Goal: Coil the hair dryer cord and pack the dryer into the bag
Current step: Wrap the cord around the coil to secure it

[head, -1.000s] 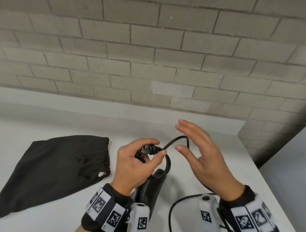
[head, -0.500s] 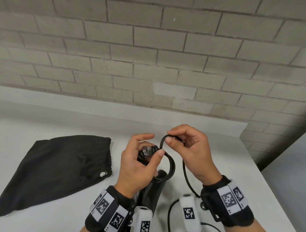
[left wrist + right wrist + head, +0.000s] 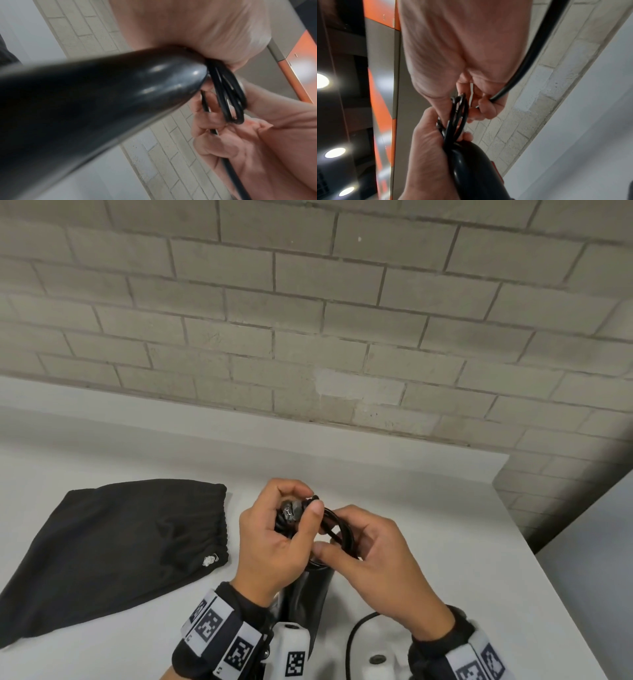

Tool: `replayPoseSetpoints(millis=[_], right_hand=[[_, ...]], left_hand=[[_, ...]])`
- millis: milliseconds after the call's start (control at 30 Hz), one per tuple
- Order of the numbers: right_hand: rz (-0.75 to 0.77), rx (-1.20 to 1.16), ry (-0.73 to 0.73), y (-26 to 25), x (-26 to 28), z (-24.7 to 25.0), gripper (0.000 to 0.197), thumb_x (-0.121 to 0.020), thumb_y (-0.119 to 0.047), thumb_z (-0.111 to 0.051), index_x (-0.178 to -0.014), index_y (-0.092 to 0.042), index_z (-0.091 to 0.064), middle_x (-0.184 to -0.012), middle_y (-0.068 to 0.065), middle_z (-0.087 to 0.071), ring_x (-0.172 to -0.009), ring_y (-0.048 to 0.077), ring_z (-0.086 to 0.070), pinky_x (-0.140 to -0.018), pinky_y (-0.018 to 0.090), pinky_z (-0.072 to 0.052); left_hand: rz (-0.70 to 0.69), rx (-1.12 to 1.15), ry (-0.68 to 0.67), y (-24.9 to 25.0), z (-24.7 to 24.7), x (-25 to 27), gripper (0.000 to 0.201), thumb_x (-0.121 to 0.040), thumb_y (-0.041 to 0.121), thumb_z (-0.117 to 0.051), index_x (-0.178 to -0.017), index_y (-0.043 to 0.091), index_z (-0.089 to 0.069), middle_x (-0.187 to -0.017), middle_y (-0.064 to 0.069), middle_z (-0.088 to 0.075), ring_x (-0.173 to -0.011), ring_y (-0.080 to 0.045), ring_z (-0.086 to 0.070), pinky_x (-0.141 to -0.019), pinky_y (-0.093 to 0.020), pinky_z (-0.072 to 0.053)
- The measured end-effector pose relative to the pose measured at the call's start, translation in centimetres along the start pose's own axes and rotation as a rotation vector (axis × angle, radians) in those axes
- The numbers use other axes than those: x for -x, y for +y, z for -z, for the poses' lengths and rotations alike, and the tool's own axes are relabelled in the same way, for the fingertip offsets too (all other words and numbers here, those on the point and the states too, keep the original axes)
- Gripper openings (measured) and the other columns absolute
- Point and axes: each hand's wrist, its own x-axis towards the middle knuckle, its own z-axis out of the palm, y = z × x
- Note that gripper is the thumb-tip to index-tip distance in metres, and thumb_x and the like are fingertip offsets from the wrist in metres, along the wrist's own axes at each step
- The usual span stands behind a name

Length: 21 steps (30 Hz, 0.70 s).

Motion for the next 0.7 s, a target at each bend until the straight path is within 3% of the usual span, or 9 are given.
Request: replayPoseSetpoints(millis=[100, 200, 267, 333, 467, 567, 633, 700], right_hand=[[0.005, 0.013, 0.009, -0.5, 0.0, -0.1, 0.007, -0.084, -0.018, -0.076, -0.087, -0.023, -0.072, -0.077, -0.005, -0.069, -0.073, 0.009, -0.064, -0.074, 0.031, -0.055], [0.012, 0.084, 0.003, -0.8, -0.1, 0.3, 0.019, -0.078, -0.018, -0.079, -0.069, -0.025, -0.065, -0.064, -0.012, -0.058, -0.061, 0.002, -0.049, -0.064, 0.014, -0.042], [0.011, 0.148, 0.004, -1.1, -0.1, 0.5, 0.024, -0.075, -0.019, -0.081, -0.065, -0.025, -0.06, -0.061, -0.015, -0.054, -0.061, 0.002, -0.047, -0.062, 0.01, -0.037], [0.007, 0.21, 0.019, -1.0, -0.1, 0.6, 0.027, -0.074, -0.022, -0.082, -0.063, -0.028, -0.058, -0.062, -0.018, -0.054, -0.064, 0.001, -0.049, -0.063, 0.009, -0.037], [-0.006, 0.325, 0.046, -0.7, -0.2, 0.8, 0.024, -0.073, -0.035, -0.081, -0.066, -0.03, -0.059, -0.066, -0.016, -0.052, -0.064, 0.002, -0.048, -0.062, 0.011, -0.038], [0.003, 0.348, 0.03, -1.0, -0.4, 0.7, 0.023, -0.077, -0.036, -0.078, -0.072, -0.023, -0.06, -0.065, -0.014, -0.054, -0.059, 0.002, -0.048, -0.057, 0.013, -0.035], [0.023, 0.361, 0.018, -1.1, -0.5, 0.5, 0.023, -0.078, -0.035, -0.078, -0.072, -0.023, -0.059, -0.064, -0.019, -0.054, -0.057, 0.001, -0.049, -0.056, 0.012, -0.035], [0.038, 0.399, 0.011, -1.2, -0.6, 0.5, 0.023, -0.079, -0.035, -0.077, -0.071, -0.026, -0.058, -0.064, -0.018, -0.053, -0.059, 0.0, -0.05, -0.057, 0.012, -0.035]], left_hand=[[-0.007, -0.016, -0.013, 0.0, 0.1, 0.1, 0.011, -0.09, 0.026, -0.06, -0.095, 0.019, -0.066, -0.062, 0.013, -0.061, -0.051, -0.005, -0.061, -0.057, -0.015, -0.048], [-0.003, 0.008, -0.04, 0.2, 0.0, 0.1, 0.015, -0.091, 0.024, -0.059, -0.092, 0.013, -0.069, -0.06, 0.023, -0.062, -0.05, 0.0, -0.062, -0.057, -0.013, -0.048], [0.002, 0.002, -0.046, 0.3, 0.0, 0.0, 0.018, -0.092, 0.026, -0.059, -0.09, 0.011, -0.07, -0.064, 0.02, -0.066, -0.051, 0.0, -0.064, -0.057, -0.013, -0.048], [0.022, -0.027, -0.057, 0.2, 0.2, -0.2, 0.023, -0.093, 0.037, -0.061, -0.091, 0.017, -0.072, -0.075, 0.013, -0.07, -0.058, -0.005, -0.067, -0.059, -0.017, -0.05], [0.025, -0.091, -0.182, 0.0, 1.1, -0.3, 0.034, -0.091, 0.056, -0.058, -0.107, 0.026, -0.068, -0.094, 0.01, -0.071, -0.085, -0.012, -0.07, -0.076, -0.022, -0.054], [-0.055, -0.114, -0.25, 0.2, 1.7, -0.6, 0.034, -0.092, 0.041, -0.062, -0.12, 0.022, -0.064, -0.107, 0.005, -0.065, -0.1, -0.014, -0.065, -0.088, -0.019, -0.049], [-0.12, -0.159, -0.296, 0.3, 2.0, -0.7, 0.025, -0.093, 0.027, -0.06, -0.116, 0.018, -0.068, -0.109, 0.003, -0.064, -0.103, -0.011, -0.063, -0.089, -0.016, -0.047], [-0.108, -0.162, -0.332, 0.5, 2.1, -0.8, 0.021, -0.095, 0.026, -0.058, -0.112, 0.019, -0.069, -0.104, 0.008, -0.066, -0.099, -0.01, -0.064, -0.085, -0.015, -0.047]])
